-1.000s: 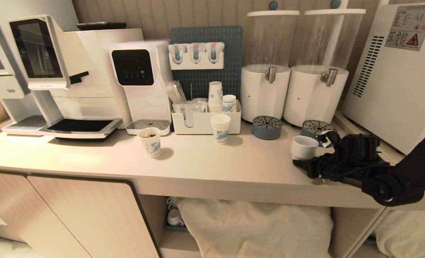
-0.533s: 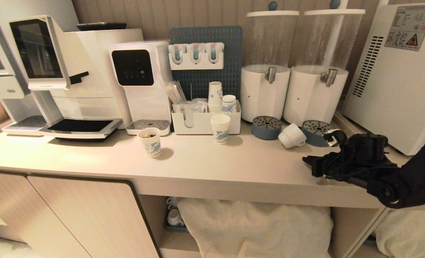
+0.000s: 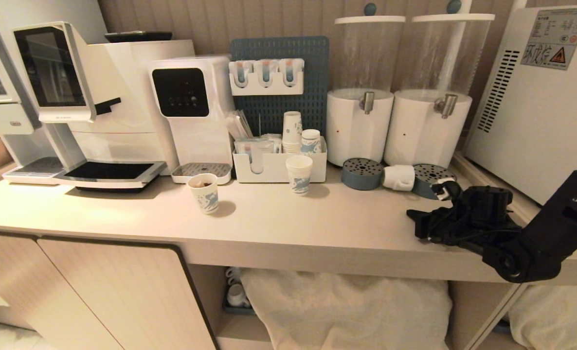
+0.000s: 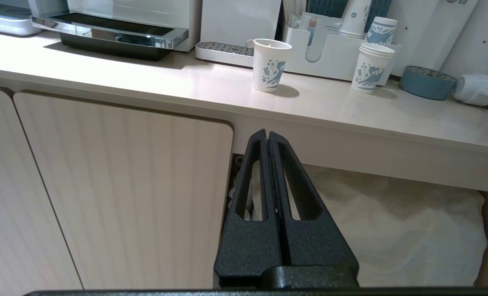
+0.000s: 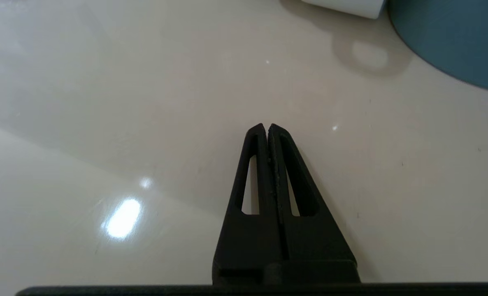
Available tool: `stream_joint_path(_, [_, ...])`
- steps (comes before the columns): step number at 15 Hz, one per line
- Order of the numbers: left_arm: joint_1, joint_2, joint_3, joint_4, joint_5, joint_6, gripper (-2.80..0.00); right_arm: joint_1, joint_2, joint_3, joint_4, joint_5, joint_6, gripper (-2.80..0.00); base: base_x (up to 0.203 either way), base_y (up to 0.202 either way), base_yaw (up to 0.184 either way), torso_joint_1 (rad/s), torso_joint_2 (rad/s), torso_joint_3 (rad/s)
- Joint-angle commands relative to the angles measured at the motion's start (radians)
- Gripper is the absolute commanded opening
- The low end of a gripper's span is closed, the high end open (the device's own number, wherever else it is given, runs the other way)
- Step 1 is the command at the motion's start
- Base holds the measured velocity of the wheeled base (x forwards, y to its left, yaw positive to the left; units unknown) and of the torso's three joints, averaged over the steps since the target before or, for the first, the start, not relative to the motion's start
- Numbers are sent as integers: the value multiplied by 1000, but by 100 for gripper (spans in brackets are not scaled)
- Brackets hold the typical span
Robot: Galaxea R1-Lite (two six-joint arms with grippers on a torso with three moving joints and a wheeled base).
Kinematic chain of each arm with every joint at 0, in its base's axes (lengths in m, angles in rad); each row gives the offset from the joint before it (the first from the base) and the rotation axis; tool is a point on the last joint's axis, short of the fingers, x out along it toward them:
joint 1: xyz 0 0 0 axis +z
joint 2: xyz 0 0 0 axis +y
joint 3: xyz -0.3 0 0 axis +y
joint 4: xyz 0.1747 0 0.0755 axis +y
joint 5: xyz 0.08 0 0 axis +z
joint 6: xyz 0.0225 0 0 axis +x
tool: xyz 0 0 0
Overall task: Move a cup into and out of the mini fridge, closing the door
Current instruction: Place the ceramic cup on the table
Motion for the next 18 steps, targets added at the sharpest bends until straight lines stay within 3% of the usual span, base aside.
stream_joint_path(1, [0,-5,40,-1,0,-1,-280,1,23,-3,8,0,0,-280,0,0,0,0,0,0])
stream_joint_path(18, [0,-5,40,-1,0,-1,-280,-23,-244,199,8,26,18,-280,0,0,0,0,0,0])
